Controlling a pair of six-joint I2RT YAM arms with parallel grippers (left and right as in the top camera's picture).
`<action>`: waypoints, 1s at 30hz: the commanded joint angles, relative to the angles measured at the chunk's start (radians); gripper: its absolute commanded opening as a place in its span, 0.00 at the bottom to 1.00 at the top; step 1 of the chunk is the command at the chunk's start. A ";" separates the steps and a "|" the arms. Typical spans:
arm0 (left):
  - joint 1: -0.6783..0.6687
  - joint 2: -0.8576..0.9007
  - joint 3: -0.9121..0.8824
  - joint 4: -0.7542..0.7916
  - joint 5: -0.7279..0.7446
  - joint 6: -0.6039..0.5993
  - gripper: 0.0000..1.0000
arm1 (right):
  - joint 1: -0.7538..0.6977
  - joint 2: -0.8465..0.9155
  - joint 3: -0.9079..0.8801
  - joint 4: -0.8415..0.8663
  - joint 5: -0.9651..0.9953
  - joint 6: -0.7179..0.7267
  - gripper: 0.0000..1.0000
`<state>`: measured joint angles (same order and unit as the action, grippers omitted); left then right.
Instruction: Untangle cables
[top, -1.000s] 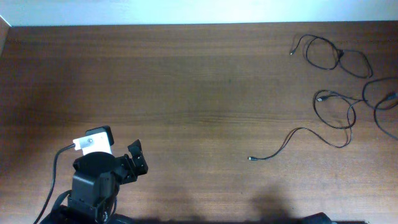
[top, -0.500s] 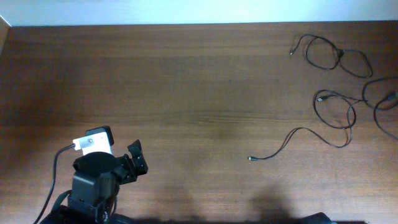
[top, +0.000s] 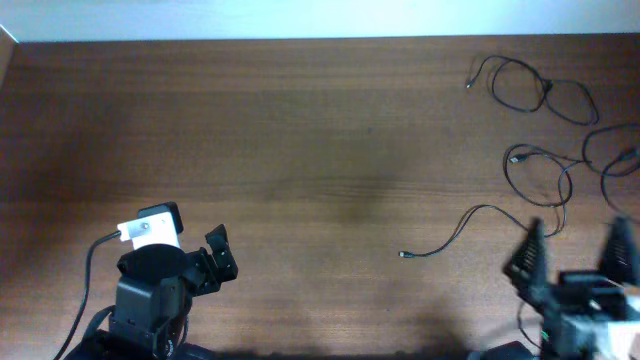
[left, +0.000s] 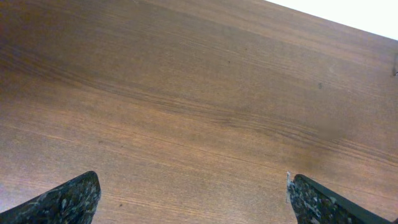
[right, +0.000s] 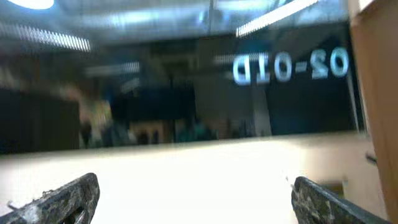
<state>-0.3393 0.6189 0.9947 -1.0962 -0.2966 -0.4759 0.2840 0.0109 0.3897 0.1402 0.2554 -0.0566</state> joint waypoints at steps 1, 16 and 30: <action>0.002 -0.003 0.003 0.002 -0.011 -0.009 0.99 | 0.003 -0.004 -0.118 0.006 0.045 -0.026 0.98; 0.002 -0.003 0.003 0.002 -0.010 -0.008 0.99 | -0.457 -0.006 -0.384 -0.116 -0.480 -0.169 0.99; 0.002 -0.003 0.003 0.002 -0.010 -0.009 0.99 | -0.457 -0.006 -0.384 -0.220 -0.246 0.005 0.99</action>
<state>-0.3393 0.6189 0.9947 -1.0962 -0.2962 -0.4759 -0.1642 0.0120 0.0105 -0.0742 -0.0135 -0.0593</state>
